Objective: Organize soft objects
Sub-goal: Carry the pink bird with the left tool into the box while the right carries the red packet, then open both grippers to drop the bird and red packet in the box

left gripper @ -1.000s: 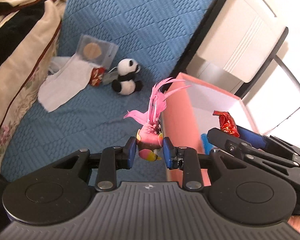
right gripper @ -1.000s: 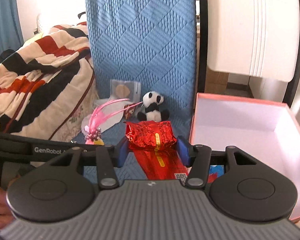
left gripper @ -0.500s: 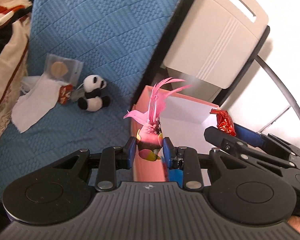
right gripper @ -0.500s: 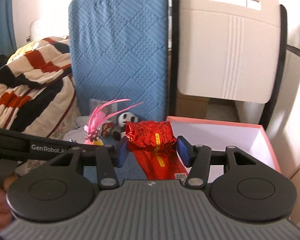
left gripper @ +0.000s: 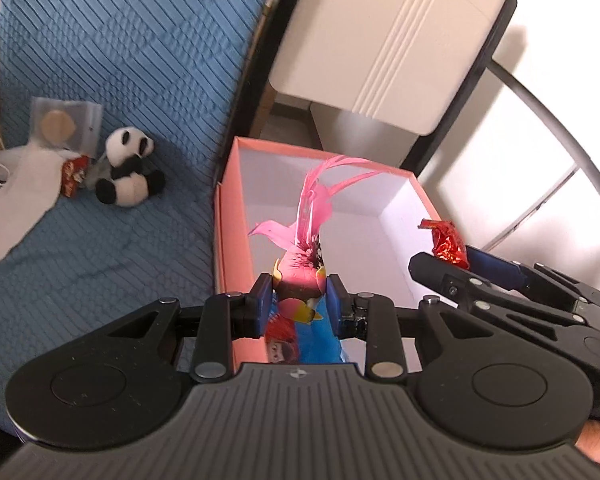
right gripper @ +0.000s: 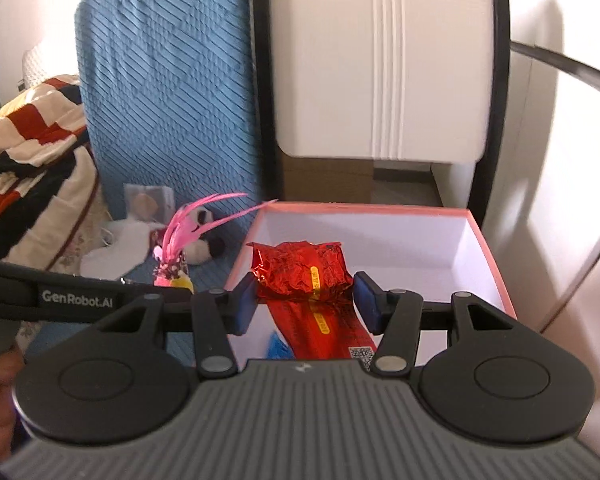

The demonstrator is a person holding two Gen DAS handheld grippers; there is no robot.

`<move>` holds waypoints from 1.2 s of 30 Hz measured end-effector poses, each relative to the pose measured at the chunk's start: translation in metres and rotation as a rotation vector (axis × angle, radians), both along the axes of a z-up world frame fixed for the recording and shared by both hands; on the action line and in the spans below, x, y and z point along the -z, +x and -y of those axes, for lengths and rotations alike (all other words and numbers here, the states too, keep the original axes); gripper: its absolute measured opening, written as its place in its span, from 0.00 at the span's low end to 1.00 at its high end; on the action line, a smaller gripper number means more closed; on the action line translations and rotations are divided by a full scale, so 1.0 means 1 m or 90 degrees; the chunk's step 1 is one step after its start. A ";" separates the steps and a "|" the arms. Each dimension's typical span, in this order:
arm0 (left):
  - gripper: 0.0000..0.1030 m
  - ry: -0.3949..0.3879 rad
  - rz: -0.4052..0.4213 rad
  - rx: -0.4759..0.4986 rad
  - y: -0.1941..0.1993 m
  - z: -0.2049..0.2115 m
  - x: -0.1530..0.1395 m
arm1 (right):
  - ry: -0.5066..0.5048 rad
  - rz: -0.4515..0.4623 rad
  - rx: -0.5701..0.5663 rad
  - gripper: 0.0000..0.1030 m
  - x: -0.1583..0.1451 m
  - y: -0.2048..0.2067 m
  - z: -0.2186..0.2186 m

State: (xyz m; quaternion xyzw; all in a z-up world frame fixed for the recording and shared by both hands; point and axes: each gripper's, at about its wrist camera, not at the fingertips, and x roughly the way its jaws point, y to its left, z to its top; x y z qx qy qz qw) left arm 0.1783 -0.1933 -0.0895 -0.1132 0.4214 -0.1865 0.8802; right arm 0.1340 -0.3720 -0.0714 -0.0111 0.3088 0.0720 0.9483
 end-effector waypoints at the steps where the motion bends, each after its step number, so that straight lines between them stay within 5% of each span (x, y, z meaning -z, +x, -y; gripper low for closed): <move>1: 0.33 0.002 -0.004 0.002 0.001 0.004 0.003 | 0.000 -0.005 0.002 0.53 0.003 0.001 0.003; 26: 0.34 0.051 -0.077 0.027 0.033 0.075 0.073 | 0.025 -0.109 0.079 0.54 0.089 0.029 0.073; 28: 0.43 0.052 -0.079 0.025 0.034 0.075 0.073 | 0.022 -0.112 0.080 0.54 0.089 0.031 0.073; 30: 0.68 0.051 -0.084 0.024 0.034 0.074 0.072 | 0.027 -0.119 0.079 0.59 0.089 0.032 0.074; 31: 0.73 0.051 -0.080 0.024 0.033 0.073 0.070 | 0.032 -0.122 0.080 0.63 0.089 0.032 0.074; 33: 0.77 0.055 -0.063 0.019 0.030 0.071 0.065 | 0.030 -0.118 0.086 0.78 0.087 0.029 0.074; 36: 0.77 0.044 -0.050 0.020 0.025 0.067 0.057 | 0.038 -0.106 0.089 0.79 0.079 0.025 0.074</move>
